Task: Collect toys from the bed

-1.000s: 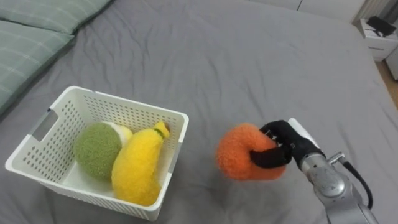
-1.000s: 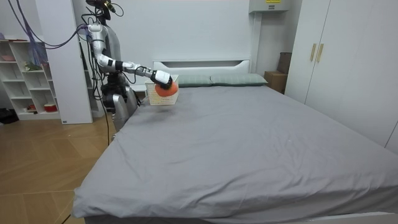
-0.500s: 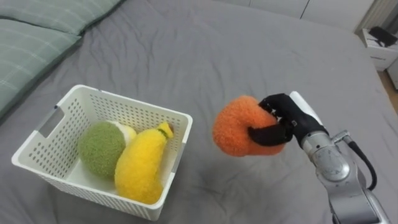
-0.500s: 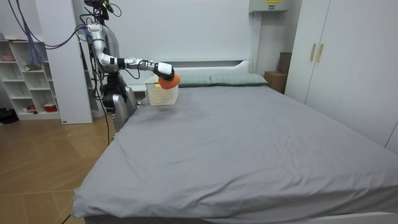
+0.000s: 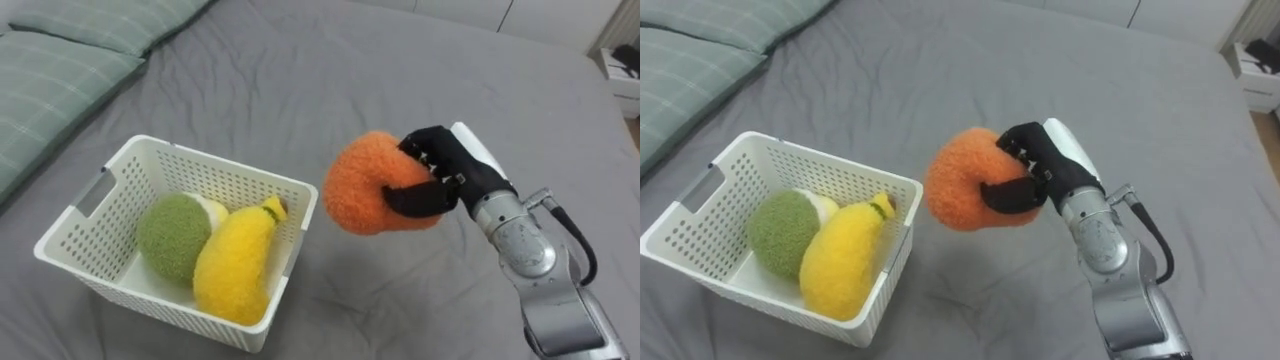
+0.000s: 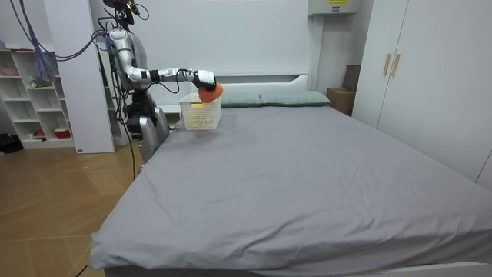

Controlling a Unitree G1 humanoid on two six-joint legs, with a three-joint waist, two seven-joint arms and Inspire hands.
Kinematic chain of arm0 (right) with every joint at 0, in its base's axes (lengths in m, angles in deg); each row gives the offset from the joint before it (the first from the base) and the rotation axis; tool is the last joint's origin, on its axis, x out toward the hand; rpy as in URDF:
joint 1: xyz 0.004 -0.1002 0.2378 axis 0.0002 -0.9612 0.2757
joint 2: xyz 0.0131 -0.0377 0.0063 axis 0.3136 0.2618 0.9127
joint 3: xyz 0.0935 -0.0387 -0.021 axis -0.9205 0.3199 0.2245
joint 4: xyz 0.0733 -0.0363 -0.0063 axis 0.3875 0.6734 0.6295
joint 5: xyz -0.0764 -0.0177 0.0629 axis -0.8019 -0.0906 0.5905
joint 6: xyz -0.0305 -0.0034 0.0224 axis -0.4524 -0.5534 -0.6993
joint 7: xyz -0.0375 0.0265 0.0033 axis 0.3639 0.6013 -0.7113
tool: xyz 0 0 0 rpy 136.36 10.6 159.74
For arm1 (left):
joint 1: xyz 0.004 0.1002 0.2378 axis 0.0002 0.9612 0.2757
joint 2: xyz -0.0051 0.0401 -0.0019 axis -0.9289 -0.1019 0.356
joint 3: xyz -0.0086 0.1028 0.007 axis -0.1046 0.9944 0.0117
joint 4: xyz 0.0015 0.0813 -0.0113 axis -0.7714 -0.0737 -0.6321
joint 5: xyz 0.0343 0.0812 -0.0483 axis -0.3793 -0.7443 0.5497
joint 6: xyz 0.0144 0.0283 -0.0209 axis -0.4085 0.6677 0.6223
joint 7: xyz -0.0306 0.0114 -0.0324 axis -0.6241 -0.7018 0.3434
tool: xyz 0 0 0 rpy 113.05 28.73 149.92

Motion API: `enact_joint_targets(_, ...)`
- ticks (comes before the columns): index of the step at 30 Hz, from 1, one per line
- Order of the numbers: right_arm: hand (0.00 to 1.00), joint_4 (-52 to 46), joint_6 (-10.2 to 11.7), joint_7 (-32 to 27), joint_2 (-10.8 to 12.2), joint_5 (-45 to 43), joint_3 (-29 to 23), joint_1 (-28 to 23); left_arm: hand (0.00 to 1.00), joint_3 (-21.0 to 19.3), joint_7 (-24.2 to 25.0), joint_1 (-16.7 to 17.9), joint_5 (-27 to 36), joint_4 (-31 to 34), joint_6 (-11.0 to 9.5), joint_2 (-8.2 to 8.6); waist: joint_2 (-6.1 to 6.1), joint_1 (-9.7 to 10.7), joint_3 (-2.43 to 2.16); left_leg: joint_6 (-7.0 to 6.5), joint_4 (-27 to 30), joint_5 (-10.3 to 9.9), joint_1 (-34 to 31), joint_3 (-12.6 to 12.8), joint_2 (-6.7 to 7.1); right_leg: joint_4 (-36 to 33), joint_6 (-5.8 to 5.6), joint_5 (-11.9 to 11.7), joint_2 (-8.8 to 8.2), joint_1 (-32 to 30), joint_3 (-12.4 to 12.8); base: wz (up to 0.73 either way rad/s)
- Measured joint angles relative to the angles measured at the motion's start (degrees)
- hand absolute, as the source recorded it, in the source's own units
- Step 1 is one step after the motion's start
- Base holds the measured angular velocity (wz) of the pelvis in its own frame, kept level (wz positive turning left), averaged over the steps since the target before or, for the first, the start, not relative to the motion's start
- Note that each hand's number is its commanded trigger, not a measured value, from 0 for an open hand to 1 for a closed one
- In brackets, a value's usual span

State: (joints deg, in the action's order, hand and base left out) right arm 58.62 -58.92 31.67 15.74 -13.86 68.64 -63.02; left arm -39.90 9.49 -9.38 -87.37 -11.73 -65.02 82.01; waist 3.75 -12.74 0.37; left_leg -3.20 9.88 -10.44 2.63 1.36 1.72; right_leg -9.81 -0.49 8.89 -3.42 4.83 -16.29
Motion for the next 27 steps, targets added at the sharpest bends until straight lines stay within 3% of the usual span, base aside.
enact_joint_targets(2, 1.00, 0.0, 0.0, 0.0, 0.1, 0.1, 0.1, 1.1, 0.00, 0.0, 0.0, -0.7, 0.0, 0.0, -0.2, 0.09, -0.01, -1.4, 0.05, 0.00, 0.0, 0.0, -0.1, -0.1, 0.00, 0.1, 0.00, 0.0, 0.04, 0.0, -0.2, 0.03)
enact_joint_targets(7, 1.00, 0.0, 0.0, 0.0, 0.2, 0.4, 2.3, 4.3, 0.00, 0.0, 0.4, -0.7, 0.0, 0.0, -0.4, 0.03, -0.01, -2.8, 0.16, 0.00, -0.2, 0.0, -0.2, -0.7, 0.03, 0.3, 0.00, 0.0, -0.02, 0.2, -1.4, 0.06)
enact_joint_targets(13, 1.00, 0.0, 0.0, 0.0, 1.3, 0.4, 4.6, 7.1, 0.00, -0.6, 1.0, -1.0, 0.0, 0.1, -0.4, -0.32, 0.64, -4.4, 0.52, 0.03, 0.6, 0.0, -1.5, -2.8, 0.35, 0.2, -0.03, 0.0, -0.33, 0.1, -4.0, 0.19)
enact_joint_targets(15, 1.00, 0.0, -0.9, 0.0, 1.6, -0.5, 5.4, 7.9, 0.00, -0.6, 1.4, -0.9, 0.0, 0.7, -0.1, -0.34, 0.93, -5.1, 0.58, 0.01, 1.2, 0.0, -2.4, -3.7, 0.62, 0.2, -0.17, 0.1, -0.57, -0.2, -4.7, 0.25)
enact_joint_targets(20, 1.00, 0.0, -2.1, 0.1, 2.0, -2.9, 7.1, 9.6, 0.00, -1.1, 2.2, -1.2, 0.0, 1.6, 0.8, -0.42, 1.43, -6.5, 0.39, -0.18, 2.4, 0.2, -4.4, -6.7, 1.58, 0.2, -0.51, 0.3, -1.02, -0.4, -7.5, 0.32)
enact_joint_targets(21, 0.95, 0.0, -2.5, 0.3, 2.0, -3.3, 7.2, 9.9, 0.00, -1.1, 2.2, -1.3, 0.0, 1.8, 0.9, -0.36, 1.49, -7.0, 0.36, -0.20, 3.0, 0.2, -5.0, -7.5, 1.88, 0.2, -0.69, 0.4, -1.30, -0.4, -7.9, 0.31)
enact_joint_targets(24, 0.46, 0.0, -3.7, 0.4, 2.9, -3.9, 7.2, 10.2, 0.00, -1.2, 2.2, -1.1, 0.0, 1.8, 1.5, -0.47, 1.61, -8.8, 0.30, -0.29, 3.0, 0.5, -5.1, -8.2, 2.16, 0.1, -0.70, 0.4, -1.58, -0.3, -9.1, 0.18)
enact_joint_targets(25, 0.09, 0.0, -3.8, 0.4, 3.5, -3.9, 7.4, 10.2, 0.00, -1.2, 2.2, -1.0, 0.0, 1.8, 2.0, -0.52, 1.62, -9.5, 0.31, -0.29, 3.1, 0.6, -5.1, -8.4, 2.23, 0.1, -0.70, 0.4, -1.63, -0.2, -9.3, 0.14)
enact_joint_targets(26, 0.00, 0.0, -3.8, 0.4, 3.6, -3.9, 7.9, 10.3, 0.00, -1.2, 2.2, -1.0, 0.0, 1.8, 2.2, -0.51, 1.61, -9.7, 0.32, -0.28, 3.3, 0.6, -5.2, -8.9, 2.33, 0.1, -0.70, 0.4, -1.68, 0.0, -9.7, 0.17)
enact_joint_targets(27, 0.00, 0.0, -3.8, 0.4, 3.6, -3.9, 8.1, 10.3, 0.00, -1.2, 2.2, -1.0, 0.0, 1.8, 2.2, -0.51, 1.61, -9.8, 0.32, -0.26, 3.4, 0.6, -5.3, -9.3, 2.42, 0.1, -0.71, 0.4, -1.71, 0.1, -10.1, 0.24)
